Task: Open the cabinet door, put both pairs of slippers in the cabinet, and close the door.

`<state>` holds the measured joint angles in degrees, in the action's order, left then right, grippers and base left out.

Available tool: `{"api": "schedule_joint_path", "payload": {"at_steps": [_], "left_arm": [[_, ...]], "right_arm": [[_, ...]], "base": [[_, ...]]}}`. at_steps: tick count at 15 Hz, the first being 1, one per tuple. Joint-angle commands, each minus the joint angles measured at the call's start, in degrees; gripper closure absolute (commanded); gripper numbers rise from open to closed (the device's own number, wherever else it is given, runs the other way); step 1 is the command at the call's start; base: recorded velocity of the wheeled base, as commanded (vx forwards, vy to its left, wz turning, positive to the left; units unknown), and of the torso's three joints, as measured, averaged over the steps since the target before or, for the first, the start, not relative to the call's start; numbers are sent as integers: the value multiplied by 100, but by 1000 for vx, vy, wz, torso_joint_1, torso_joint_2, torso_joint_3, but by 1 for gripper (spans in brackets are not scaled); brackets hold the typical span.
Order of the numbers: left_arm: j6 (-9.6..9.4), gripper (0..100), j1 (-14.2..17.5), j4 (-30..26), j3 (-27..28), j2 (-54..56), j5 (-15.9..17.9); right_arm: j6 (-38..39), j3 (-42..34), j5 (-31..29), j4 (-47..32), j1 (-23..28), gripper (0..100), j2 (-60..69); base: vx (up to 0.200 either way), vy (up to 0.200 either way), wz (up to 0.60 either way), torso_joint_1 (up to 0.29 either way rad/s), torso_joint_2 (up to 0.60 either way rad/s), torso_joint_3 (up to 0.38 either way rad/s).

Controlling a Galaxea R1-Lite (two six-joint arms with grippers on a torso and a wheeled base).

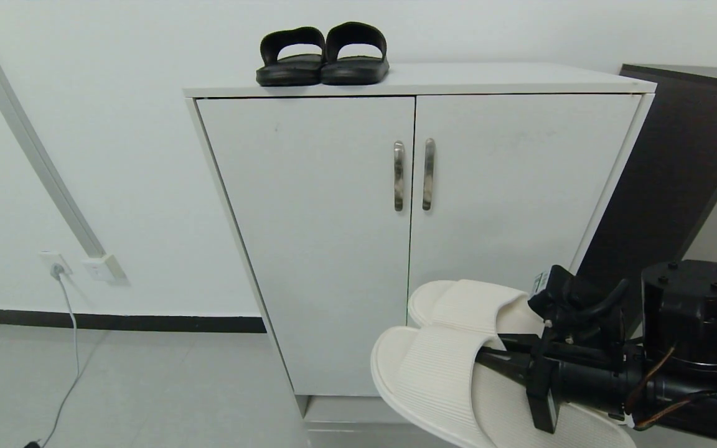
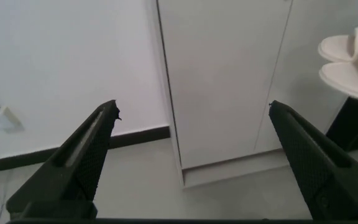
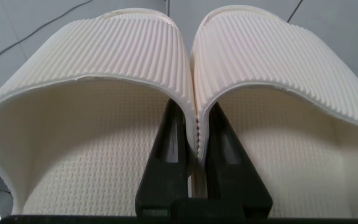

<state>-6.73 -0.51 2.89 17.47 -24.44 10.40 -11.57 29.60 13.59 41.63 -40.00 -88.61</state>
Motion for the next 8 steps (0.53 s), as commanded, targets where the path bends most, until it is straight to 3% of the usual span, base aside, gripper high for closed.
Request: {"api": "schedule_joint_path", "payload": {"at_steps": [1, 3, 5, 8], "left_arm": [[31, 0, -54, 616, 143, -1124, 252], [31, 0, -72, 1109, 143, -1695, 375], [154, 0, -696, 1847, 187, -2346, 393], [524, 0, -1513, 2067, 591, -3093, 191]], "right_arm": [[-3, 2, 3, 3, -34, 100, 20], [-3, 2, -6, 3, -52, 100, 28], [6, -33, -6, -6, -78, 100, 72], [14, -33, -6, -6, -122, 100, 63]], "base": [[0, 0, 0, 0, 0, 0], [0, 0, 0, 0, 0, 0], [0, 0, 0, 0, 0, 0], [0, 0, 0, 0, 0, 0]]}}
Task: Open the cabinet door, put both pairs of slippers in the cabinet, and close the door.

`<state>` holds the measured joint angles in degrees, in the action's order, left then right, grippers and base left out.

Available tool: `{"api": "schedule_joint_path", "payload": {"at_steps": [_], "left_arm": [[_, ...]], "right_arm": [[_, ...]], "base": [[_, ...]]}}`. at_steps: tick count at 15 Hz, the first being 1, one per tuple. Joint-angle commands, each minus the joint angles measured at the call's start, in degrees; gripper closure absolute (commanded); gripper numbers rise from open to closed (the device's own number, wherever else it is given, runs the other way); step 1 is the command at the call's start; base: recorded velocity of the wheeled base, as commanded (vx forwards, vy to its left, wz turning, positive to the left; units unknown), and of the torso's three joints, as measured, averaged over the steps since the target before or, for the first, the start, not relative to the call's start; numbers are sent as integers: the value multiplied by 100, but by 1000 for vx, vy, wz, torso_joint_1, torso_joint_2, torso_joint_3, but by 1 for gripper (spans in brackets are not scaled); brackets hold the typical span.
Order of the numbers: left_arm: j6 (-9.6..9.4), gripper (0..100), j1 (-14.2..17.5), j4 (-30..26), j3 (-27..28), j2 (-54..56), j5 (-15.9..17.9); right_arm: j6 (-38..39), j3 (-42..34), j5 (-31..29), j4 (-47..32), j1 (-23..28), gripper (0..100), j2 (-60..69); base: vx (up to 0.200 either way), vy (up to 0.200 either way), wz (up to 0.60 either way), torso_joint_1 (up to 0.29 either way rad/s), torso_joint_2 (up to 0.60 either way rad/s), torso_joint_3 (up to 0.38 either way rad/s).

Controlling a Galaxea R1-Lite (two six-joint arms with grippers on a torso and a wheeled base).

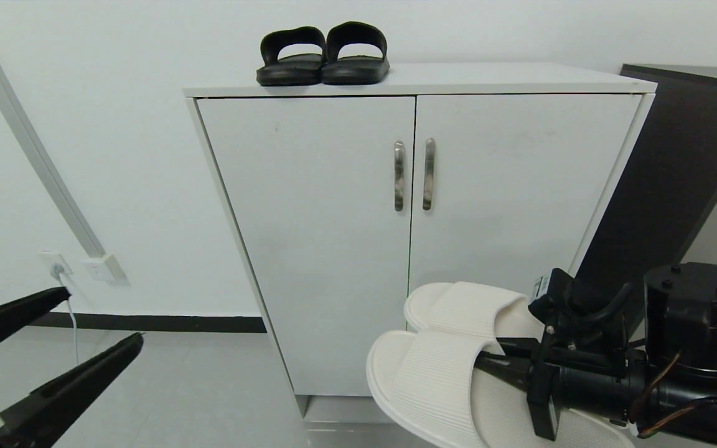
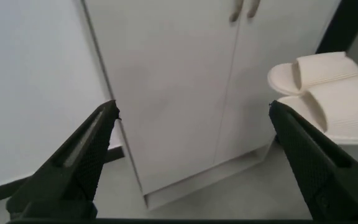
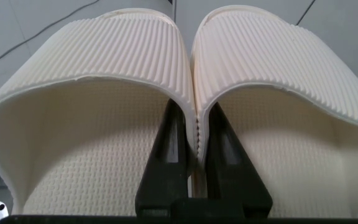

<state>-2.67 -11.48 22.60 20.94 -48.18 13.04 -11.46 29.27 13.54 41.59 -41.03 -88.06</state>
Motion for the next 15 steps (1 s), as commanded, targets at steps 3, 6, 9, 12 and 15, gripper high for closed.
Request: {"api": "schedule_joint_path", "payload": {"at_steps": [3, 6, 9, 12, 15], "left_arm": [[162, 0, -794, 508, 665, -1475, -171], [645, 0, -1190, 1554, 991, -2556, -619], [988, 0, -1638, 1976, 1465, -3365, -645], [1005, 0, -2086, 1941, 2063, -3857, -566], [1163, 0, -2183, 1862, 2915, -4472, -364]], "right_arm": [[12, 9, -1, -2, -71, 100, -18], [30, 9, -1, -2, -71, 100, -97], [38, 26, -1, -2, -63, 100, -114], [30, 44, -1, -2, -71, 100, -194], [38, 53, -1, 7, -63, 100, -255]], "base": [[0, 0, 0, 0, 0, 0], [0, 0, 0, 0, 0, 0], [0, 0, 0, 0, 0, 0], [0, 0, 0, 0, 0, 0], [0, 0, 0, 0, 0, 0]]}}
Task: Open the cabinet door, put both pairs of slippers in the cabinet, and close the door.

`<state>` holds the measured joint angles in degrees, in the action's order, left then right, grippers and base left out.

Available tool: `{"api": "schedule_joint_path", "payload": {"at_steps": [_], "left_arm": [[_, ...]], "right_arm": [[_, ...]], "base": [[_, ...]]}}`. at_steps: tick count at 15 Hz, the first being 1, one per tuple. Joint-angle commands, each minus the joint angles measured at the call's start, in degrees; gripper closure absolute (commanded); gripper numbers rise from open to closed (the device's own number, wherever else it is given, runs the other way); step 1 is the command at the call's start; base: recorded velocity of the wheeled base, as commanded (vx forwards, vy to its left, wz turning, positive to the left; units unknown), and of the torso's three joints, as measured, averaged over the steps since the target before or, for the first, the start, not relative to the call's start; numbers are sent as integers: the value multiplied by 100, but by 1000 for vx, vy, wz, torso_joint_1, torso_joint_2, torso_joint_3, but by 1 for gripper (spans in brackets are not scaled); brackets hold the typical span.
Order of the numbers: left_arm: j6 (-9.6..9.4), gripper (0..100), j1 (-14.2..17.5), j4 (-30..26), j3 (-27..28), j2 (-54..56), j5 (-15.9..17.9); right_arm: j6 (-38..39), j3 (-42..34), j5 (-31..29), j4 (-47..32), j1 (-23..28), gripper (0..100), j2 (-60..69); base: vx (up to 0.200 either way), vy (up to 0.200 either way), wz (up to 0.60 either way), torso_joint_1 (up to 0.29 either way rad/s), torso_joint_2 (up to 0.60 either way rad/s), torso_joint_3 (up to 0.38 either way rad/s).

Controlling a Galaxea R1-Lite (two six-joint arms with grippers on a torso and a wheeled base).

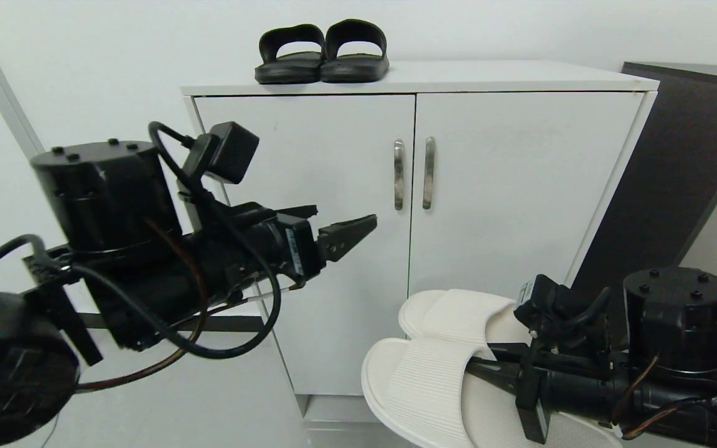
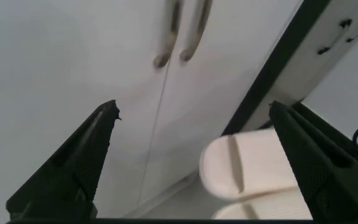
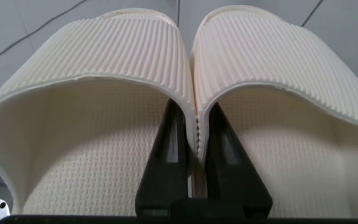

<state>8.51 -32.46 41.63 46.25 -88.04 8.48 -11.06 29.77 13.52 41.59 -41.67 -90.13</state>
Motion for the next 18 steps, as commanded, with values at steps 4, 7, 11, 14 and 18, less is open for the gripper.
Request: {"api": "schedule_joint_path", "payload": {"at_steps": [4, 7, 11, 14, 18], "left_arm": [[476, 0, -225, -832, 1474, -776, 1032], [828, 0, -384, -1324, 2125, -934, 1533], [1109, 0, -384, -1377, 2802, -1497, 1437], [1118, 0, -507, -1412, 3057, -1532, 1252], [1100, 0, -630, -1403, 3452, -1936, 584]], "right_arm": [[-2, -15, 2, 7, 1, 100, -67], [-2, -6, 2, 7, 1, 100, -67], [-2, -24, 2, 7, 1, 100, -49], [-2, -33, 2, 7, 1, 100, -67], [7, -41, 2, 7, 10, 100, -67]], "base": [[0, 0, 0, 0, 0, 0], [0, 0, 0, 0, 0, 0], [0, 0, 0, 0, 0, 0], [0, 0, 0, 0, 0, 0], [0, 0, 0, 0, 0, 0]]}}
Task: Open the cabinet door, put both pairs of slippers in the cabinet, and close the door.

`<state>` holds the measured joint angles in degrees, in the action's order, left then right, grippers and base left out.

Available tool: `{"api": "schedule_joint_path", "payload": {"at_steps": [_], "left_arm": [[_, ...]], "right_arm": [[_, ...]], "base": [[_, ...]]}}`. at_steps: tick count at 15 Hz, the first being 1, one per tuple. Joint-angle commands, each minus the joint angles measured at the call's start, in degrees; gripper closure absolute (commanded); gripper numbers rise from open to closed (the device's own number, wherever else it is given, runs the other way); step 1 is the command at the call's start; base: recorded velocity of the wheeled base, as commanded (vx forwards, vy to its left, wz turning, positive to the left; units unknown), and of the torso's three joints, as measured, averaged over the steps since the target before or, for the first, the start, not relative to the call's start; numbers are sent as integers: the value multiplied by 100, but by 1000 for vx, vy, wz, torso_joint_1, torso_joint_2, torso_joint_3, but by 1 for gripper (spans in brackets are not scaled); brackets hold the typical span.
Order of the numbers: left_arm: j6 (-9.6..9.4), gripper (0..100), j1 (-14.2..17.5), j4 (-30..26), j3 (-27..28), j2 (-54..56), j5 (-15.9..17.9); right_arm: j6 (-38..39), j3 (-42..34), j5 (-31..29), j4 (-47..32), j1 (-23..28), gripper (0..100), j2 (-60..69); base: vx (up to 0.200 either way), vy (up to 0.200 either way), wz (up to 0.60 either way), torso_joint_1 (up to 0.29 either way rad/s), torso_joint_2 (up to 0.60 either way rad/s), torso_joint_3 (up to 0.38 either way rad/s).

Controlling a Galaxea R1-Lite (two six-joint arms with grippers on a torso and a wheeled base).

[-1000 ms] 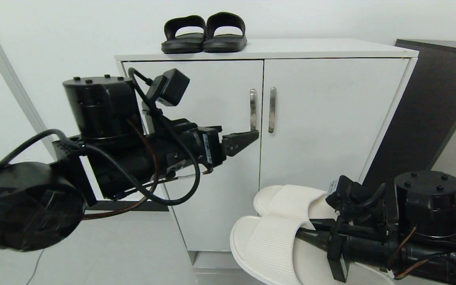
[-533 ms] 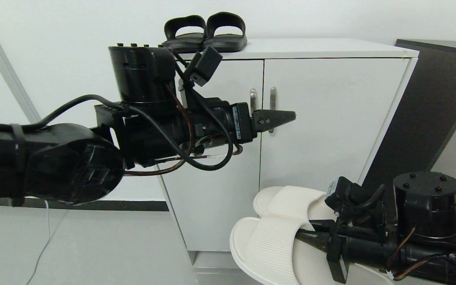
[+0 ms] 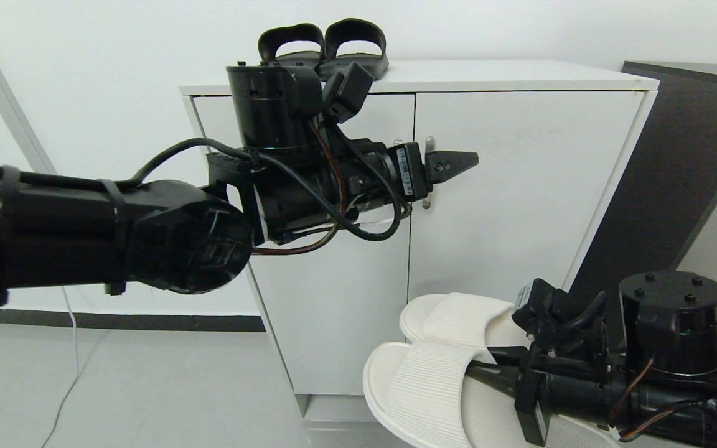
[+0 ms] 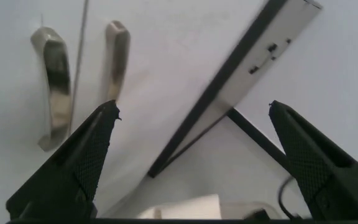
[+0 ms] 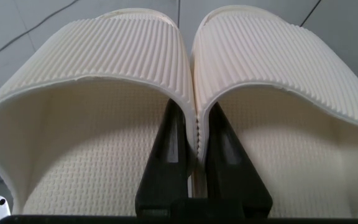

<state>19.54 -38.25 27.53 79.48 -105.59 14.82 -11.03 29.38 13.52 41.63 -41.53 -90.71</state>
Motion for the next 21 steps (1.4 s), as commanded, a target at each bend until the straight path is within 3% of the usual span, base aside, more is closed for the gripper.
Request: {"api": "schedule_joint_path", "payload": {"at_steps": [1, 6, 18, 19, 21], "left_arm": [[-3, 0, -51, -2, 270, -269, -217], [-100, 0, -42, -415, 683, -400, -454], [-56, 0, -15, -1021, 1808, -1051, -296], [-3, 100, -15, -1021, 1790, -1068, -296], [41, 100, -15, -1021, 1755, -1024, -296]], "right_arm": [[-4, -2, 2, 3, 5, 100, -17], [5, -11, -7, 3, 22, 100, 9], [5, -11, -7, 3, 22, 100, 115], [-4, -11, -7, 3, 22, 100, 115], [-4, -38, -7, 3, 22, 100, 115]], "base": [[0, 0, 0, 0, 0, 0], [0, 0, 0, 0, 0, 0], [0, 0, 0, 0, 0, 0], [0, 0, 0, 0, 0, 0], [0, 0, 0, 0, 0, 0]]}}
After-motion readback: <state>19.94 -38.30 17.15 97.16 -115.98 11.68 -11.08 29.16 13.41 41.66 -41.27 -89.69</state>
